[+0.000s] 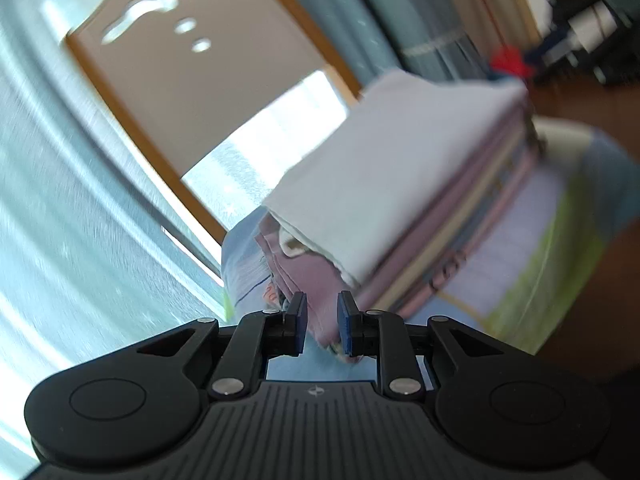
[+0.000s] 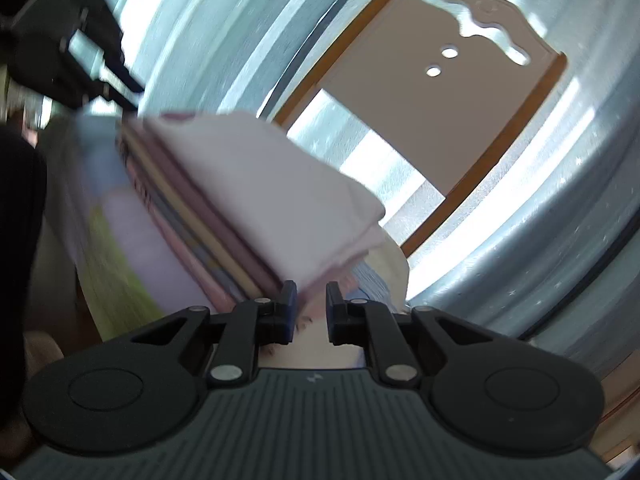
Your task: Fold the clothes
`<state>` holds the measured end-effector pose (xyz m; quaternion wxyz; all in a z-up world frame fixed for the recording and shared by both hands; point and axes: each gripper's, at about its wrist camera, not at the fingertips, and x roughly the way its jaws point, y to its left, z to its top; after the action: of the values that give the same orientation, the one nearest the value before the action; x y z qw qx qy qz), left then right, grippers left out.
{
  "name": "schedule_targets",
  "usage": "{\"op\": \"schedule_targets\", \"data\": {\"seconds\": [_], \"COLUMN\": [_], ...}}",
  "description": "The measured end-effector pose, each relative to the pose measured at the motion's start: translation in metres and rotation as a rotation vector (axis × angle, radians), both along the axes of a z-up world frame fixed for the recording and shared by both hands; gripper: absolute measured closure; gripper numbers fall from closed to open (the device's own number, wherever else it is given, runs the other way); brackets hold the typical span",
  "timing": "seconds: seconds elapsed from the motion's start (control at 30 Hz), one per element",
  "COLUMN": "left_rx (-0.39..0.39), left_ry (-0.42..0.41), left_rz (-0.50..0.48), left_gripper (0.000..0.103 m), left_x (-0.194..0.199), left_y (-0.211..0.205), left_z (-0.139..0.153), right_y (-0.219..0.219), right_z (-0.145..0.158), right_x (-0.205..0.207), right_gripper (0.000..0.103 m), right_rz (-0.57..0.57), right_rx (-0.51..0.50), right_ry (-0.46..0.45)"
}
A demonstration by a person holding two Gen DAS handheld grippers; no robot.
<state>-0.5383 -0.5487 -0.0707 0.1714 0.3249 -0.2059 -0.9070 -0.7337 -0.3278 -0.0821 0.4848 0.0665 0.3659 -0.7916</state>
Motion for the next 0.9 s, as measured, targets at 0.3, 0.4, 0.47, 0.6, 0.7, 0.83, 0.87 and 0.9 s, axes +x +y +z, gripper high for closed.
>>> {"op": "schedule_targets", "data": {"seconds": [0.3,0.4,0.47,0.6,0.7,0.83,0.87,0.9], "left_rx": [0.128,0.176,0.207,0.321,0.412,0.459,0.464,0.468], "left_ry": [0.024,0.045,0.066,0.14,0.191,0.195,0.191,0.188], "left_rz": [0.003,0.03,0.061,0.159,0.23,0.273,0.281,0.288], "left_gripper": [0.08,0.08,0.08,0.063,0.044,0.017,0.015,0.01], "left_x": [-0.032,-0.027,-0.021,0.002,0.019,0.025,0.024,0.024], "left_y": [-0.006,-0.01,-0.013,-0.014,-0.01,-0.001,0.001,0.002], "left_z": [-0.005,-0.006,-0.003,0.006,0.009,0.007,0.006,0.005], "right_y": [-0.034,-0.031,-0.02,0.002,0.017,0.034,0.035,0.035], "right_z": [-0.004,-0.004,0.001,0.004,0.002,-0.002,-0.004,-0.007], "right_x": [-0.024,-0.028,-0.025,-0.022,-0.021,-0.019,-0.019,-0.017], "right_gripper": [0.093,0.088,0.081,0.06,0.037,0.013,0.011,0.008], "right_rz": [-0.011,-0.031,-0.046,-0.113,-0.177,-0.26,-0.274,-0.285], "right_rx": [-0.055,-0.077,-0.122,-0.206,-0.254,-0.316,-0.323,-0.329], "right_ry": [-0.201,-0.239,-0.255,-0.329,-0.401,-0.497,-0.519,-0.538]}}
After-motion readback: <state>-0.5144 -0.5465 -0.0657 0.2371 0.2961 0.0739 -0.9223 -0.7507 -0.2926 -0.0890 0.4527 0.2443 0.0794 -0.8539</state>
